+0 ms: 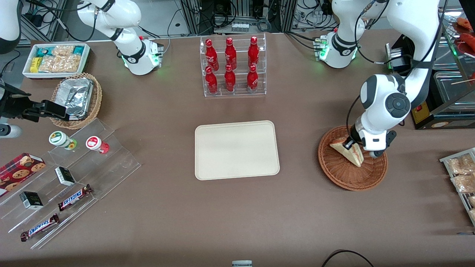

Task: Place sandwich from basket to tray
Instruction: 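Lift the sandwich and carry it over the cream tray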

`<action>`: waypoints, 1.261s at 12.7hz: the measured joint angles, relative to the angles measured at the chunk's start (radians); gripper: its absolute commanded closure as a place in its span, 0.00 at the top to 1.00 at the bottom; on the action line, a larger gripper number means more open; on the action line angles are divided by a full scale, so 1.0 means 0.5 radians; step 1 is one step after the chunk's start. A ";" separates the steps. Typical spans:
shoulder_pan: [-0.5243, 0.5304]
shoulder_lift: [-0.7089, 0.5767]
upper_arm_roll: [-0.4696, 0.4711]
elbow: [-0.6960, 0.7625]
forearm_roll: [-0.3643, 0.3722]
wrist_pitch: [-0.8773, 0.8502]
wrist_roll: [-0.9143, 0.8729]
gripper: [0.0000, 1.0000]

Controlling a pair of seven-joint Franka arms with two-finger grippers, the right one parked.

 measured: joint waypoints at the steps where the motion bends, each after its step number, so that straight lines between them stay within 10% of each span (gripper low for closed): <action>1: -0.040 -0.024 -0.005 0.071 0.020 -0.142 -0.001 0.00; 16: -0.904 0.247 -0.043 0.739 0.044 -0.615 0.031 0.00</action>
